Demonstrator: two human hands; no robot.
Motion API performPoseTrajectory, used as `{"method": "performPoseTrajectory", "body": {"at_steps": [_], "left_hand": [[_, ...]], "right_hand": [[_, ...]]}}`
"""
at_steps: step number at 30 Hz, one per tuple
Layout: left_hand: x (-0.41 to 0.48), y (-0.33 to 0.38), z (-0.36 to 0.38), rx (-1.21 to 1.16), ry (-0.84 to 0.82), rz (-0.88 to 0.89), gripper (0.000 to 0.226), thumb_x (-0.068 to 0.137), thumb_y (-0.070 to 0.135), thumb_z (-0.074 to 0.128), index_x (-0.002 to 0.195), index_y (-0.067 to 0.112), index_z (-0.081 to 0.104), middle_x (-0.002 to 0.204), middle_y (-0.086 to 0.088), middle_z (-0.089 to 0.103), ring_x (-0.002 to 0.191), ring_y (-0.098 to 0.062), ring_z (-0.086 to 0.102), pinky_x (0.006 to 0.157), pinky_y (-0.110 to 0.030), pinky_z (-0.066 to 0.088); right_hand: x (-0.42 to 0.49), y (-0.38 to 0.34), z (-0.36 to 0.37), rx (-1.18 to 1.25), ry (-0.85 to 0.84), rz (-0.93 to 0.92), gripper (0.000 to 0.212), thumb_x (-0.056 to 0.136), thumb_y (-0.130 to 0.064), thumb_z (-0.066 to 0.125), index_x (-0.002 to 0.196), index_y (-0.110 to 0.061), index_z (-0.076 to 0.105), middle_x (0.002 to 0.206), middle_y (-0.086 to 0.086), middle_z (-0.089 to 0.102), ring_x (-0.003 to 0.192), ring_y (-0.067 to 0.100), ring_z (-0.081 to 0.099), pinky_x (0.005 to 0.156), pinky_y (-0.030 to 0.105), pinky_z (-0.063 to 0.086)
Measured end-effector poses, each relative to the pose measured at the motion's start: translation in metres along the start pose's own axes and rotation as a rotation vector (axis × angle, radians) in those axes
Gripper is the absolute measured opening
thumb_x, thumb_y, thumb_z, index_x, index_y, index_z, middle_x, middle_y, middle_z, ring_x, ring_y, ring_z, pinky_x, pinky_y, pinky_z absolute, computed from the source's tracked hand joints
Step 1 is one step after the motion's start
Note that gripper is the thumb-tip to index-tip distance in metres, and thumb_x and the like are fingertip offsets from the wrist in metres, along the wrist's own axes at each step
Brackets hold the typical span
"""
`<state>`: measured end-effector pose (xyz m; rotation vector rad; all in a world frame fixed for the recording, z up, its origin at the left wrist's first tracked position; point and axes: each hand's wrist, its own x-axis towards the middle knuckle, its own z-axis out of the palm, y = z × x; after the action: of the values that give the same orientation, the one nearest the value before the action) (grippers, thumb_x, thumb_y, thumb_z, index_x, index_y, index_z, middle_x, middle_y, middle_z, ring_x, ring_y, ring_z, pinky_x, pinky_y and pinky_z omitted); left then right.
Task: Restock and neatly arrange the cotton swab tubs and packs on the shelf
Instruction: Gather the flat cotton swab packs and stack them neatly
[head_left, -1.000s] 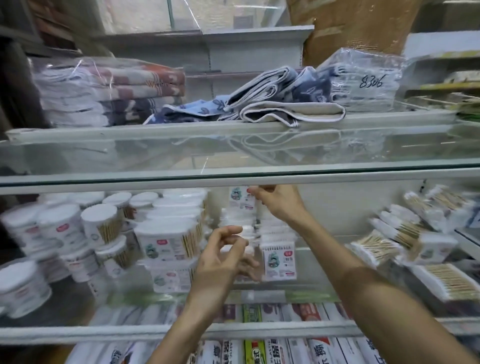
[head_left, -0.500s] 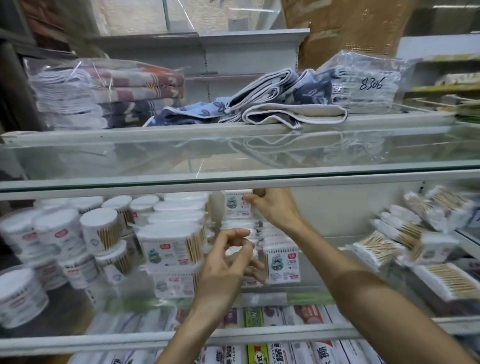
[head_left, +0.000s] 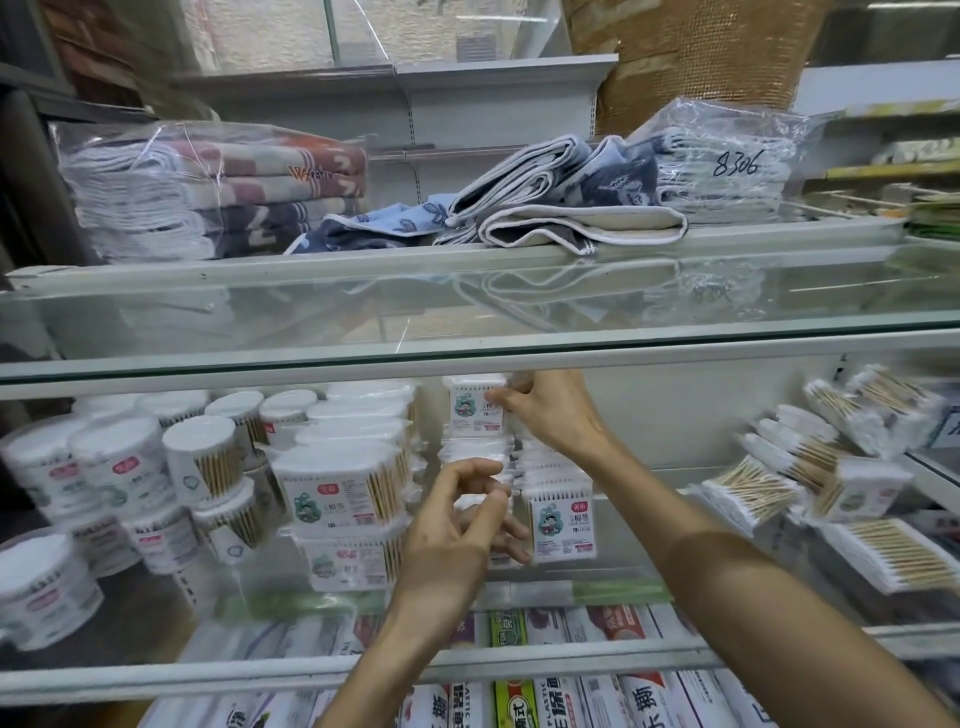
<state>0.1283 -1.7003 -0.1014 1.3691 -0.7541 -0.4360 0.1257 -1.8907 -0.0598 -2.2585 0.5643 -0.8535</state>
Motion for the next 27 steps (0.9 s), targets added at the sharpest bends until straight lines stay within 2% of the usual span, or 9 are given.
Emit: {"method": "performPoseTrajectory", "body": {"at_steps": [2, 4, 6, 10, 13, 16, 22, 25, 27], "left_hand": [[0.001, -0.001, 0.001, 0.005, -0.005, 0.004, 0.015, 0.098, 0.016, 0.06, 0.112, 0.02, 0.06, 0.086, 0.01, 0.07, 0.074, -0.032, 0.073, 0.073, -0.046, 0.061], [0.002, -0.003, 0.004, 0.006, -0.01, 0.001, 0.015, 0.097, 0.016, 0.06, 0.111, 0.021, 0.061, 0.088, 0.008, 0.07, 0.074, -0.032, 0.073, 0.072, -0.047, 0.061], [0.002, -0.004, 0.009, 0.004, -0.015, -0.007, 0.014, 0.097, 0.015, 0.061, 0.11, 0.021, 0.061, 0.09, 0.004, 0.07, 0.073, -0.032, 0.072, 0.071, -0.043, 0.061], [0.002, -0.004, 0.017, -0.017, -0.035, -0.024, 0.013, 0.097, 0.014, 0.061, 0.109, 0.019, 0.062, 0.097, -0.008, 0.068, 0.071, -0.032, 0.071, 0.064, -0.033, 0.059], [0.001, -0.001, 0.019, -0.025, -0.052, -0.028, 0.013, 0.097, 0.013, 0.06, 0.109, 0.017, 0.061, 0.098, -0.011, 0.067, 0.069, -0.029, 0.07, 0.063, -0.029, 0.058], [0.001, 0.0, 0.019, -0.018, -0.043, -0.026, 0.013, 0.097, 0.012, 0.06, 0.109, 0.016, 0.061, 0.099, -0.013, 0.067, 0.069, -0.029, 0.07, 0.062, -0.029, 0.058], [0.003, -0.003, 0.016, -0.02, -0.014, 0.001, 0.012, 0.097, 0.012, 0.061, 0.107, 0.019, 0.062, 0.091, -0.001, 0.069, 0.074, -0.037, 0.071, 0.071, -0.049, 0.061], [0.004, -0.003, 0.014, -0.004, -0.016, 0.017, 0.012, 0.097, 0.013, 0.061, 0.107, 0.02, 0.062, 0.084, 0.003, 0.07, 0.072, -0.037, 0.071, 0.07, -0.049, 0.06], [0.005, -0.003, 0.012, 0.012, -0.015, 0.037, 0.012, 0.097, 0.013, 0.06, 0.108, 0.018, 0.061, 0.084, 0.002, 0.07, 0.072, -0.034, 0.071, 0.067, -0.045, 0.061]], "right_hand": [[0.0, 0.0, -0.003, -0.005, -0.002, 0.001, 0.035, 0.088, -0.031, 0.074, 0.057, -0.018, 0.067, 0.044, -0.011, 0.056, 0.042, 0.002, 0.049, 0.045, 0.014, 0.033], [-0.001, 0.001, -0.006, 0.004, -0.006, -0.003, 0.021, 0.087, -0.036, 0.074, 0.075, -0.02, 0.079, 0.065, -0.005, 0.073, 0.061, 0.008, 0.064, 0.054, 0.023, 0.045], [-0.002, 0.002, -0.009, 0.004, -0.023, -0.022, 0.02, 0.088, -0.036, 0.073, 0.081, -0.019, 0.08, 0.077, 0.0, 0.076, 0.07, 0.012, 0.067, 0.061, 0.024, 0.048], [-0.007, -0.002, -0.008, 0.003, -0.044, -0.042, 0.024, 0.091, -0.03, 0.071, 0.101, -0.008, 0.078, 0.1, 0.0, 0.077, 0.076, -0.004, 0.061, 0.069, 0.013, 0.047], [-0.005, -0.005, -0.008, 0.045, -0.023, -0.007, 0.025, 0.093, -0.03, 0.068, 0.1, -0.008, 0.078, 0.1, 0.0, 0.077, 0.087, 0.006, 0.068, 0.08, 0.026, 0.054], [-0.001, -0.005, -0.011, 0.094, -0.022, 0.028, 0.023, 0.094, -0.031, 0.067, 0.097, -0.012, 0.079, 0.09, -0.003, 0.078, 0.083, 0.007, 0.071, 0.081, 0.032, 0.058], [0.001, 0.0, -0.002, 0.076, -0.034, 0.01, 0.019, 0.092, -0.026, 0.07, 0.098, -0.009, 0.074, 0.092, 0.001, 0.077, 0.077, 0.001, 0.069, 0.066, 0.013, 0.055], [0.004, 0.005, 0.002, 0.073, -0.021, 0.028, 0.024, 0.089, -0.028, 0.074, 0.102, -0.007, 0.072, 0.095, 0.002, 0.076, 0.085, 0.009, 0.071, 0.08, 0.03, 0.06], [0.003, 0.003, 0.002, 0.061, -0.011, 0.028, 0.029, 0.088, -0.03, 0.075, 0.104, -0.007, 0.073, 0.099, 0.002, 0.075, 0.089, 0.01, 0.07, 0.079, 0.026, 0.057]]}}
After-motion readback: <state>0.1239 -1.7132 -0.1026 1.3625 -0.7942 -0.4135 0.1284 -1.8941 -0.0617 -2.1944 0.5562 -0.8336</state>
